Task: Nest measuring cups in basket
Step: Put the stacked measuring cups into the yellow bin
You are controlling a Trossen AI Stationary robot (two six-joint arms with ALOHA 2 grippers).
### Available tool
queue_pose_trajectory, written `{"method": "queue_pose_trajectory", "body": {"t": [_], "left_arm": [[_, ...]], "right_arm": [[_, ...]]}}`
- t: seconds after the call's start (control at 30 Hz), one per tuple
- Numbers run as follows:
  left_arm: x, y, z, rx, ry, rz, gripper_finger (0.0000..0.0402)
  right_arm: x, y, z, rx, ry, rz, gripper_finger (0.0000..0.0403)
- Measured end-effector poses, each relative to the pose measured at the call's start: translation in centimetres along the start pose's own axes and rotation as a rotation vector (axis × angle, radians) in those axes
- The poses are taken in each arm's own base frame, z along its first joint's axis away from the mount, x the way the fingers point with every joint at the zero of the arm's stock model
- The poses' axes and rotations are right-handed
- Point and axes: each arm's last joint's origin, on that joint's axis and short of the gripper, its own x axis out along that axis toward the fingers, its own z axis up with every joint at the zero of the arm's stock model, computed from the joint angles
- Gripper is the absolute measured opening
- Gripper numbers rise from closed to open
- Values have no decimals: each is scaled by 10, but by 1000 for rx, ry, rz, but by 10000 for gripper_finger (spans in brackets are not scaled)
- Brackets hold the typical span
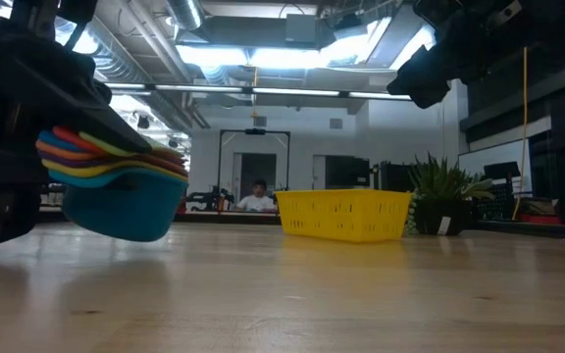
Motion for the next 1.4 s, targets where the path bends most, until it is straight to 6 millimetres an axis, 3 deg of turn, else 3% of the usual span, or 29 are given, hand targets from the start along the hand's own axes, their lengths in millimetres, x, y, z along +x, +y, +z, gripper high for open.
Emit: {"method": "queue_pose_trajectory", "body": {"t": [0.27,0.7,1.13,1.4], "left_arm": [[12,-13,18,29,5,-106,76],[46,-14,94,103,93,-190,77],[57,-9,161,168,195,-286,77],[69,-28,200,263,206,-405,78]], "right_arm": [[0,0,0,0,0,0,108],[0,0,0,0,0,0,108],[0,0,0,0,0,-1,108],[0,0,0,0,0,-1,108]]}}
